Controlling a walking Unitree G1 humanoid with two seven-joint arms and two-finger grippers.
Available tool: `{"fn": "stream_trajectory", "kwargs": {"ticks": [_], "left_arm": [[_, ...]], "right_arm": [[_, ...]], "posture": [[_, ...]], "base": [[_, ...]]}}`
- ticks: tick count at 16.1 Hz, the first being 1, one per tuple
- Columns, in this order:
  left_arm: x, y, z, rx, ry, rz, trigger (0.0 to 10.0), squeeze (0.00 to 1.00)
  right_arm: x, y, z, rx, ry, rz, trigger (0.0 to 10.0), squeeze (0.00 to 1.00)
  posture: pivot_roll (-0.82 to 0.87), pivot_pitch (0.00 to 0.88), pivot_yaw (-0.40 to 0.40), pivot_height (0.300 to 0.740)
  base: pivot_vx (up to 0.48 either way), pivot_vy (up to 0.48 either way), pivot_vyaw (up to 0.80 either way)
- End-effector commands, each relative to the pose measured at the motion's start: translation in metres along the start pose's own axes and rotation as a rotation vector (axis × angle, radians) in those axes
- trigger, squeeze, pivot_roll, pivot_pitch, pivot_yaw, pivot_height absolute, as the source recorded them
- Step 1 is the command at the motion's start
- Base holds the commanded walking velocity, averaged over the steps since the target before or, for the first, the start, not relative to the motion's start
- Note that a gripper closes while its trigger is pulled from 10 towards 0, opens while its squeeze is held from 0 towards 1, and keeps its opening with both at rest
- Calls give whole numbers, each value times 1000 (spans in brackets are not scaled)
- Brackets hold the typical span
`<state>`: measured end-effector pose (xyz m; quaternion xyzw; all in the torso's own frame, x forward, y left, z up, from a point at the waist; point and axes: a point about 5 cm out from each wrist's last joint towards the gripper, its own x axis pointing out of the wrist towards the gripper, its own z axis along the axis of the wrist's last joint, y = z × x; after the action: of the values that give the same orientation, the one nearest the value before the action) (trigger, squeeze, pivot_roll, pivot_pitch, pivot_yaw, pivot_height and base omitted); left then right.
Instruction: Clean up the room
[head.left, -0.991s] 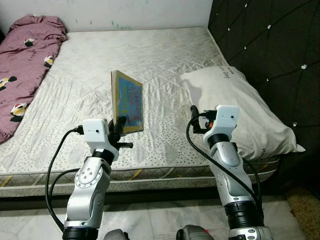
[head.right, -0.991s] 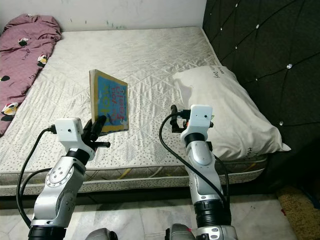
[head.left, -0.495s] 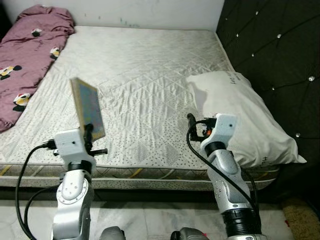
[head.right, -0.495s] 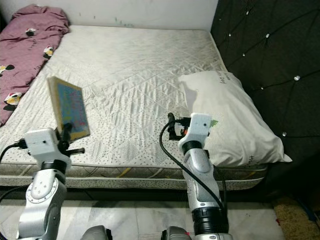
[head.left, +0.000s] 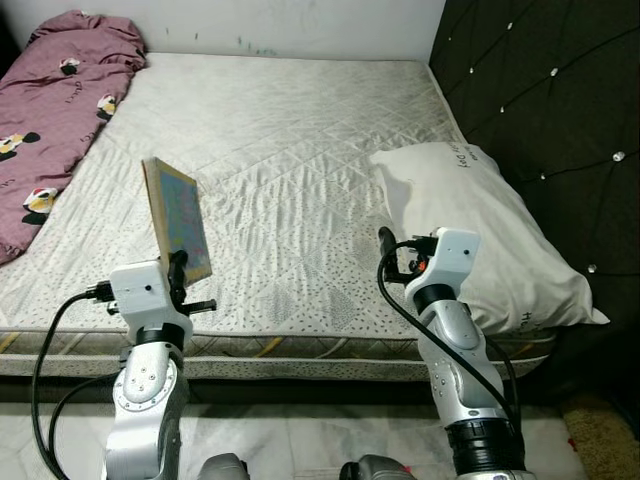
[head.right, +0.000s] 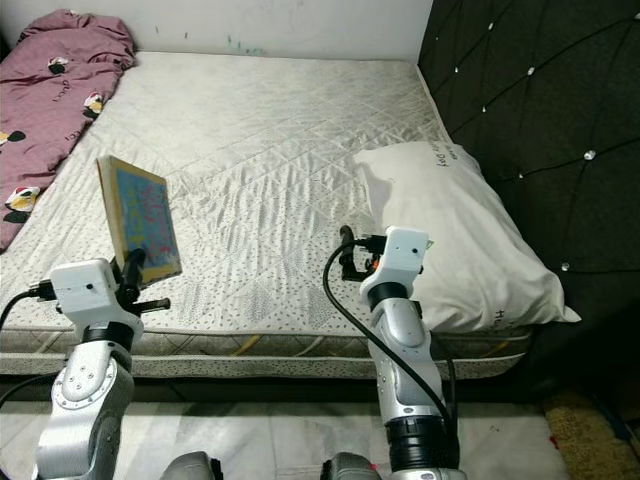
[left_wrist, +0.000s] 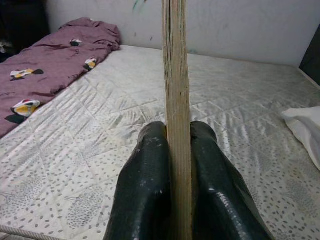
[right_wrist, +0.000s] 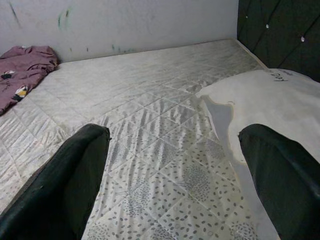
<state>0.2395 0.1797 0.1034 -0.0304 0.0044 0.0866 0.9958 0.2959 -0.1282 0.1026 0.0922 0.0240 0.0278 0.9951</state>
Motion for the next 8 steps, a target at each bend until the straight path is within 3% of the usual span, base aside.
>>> {"fn": "stream_trajectory", "kwargs": {"ticks": [1, 4, 8], "left_arm": [[2, -5, 14, -12, -65, -30, 10000, 0], [1, -7, 14, -20, -64, -39, 10000, 0], [4, -8, 13, -14, -58, -19, 10000, 0]], "right_arm": [[0, -1, 5, 1, -14, 2, 10000, 0], [0, -1, 6, -7, -21, 6, 10000, 0], [1, -1, 7, -15, -18, 8, 10000, 0]], "posture": [[-10, 20, -24, 740], [-14, 24, -25, 740], [-18, 27, -25, 740]], "base": [[0, 0, -800], [0, 0, -781], [0, 0, 0]]}}
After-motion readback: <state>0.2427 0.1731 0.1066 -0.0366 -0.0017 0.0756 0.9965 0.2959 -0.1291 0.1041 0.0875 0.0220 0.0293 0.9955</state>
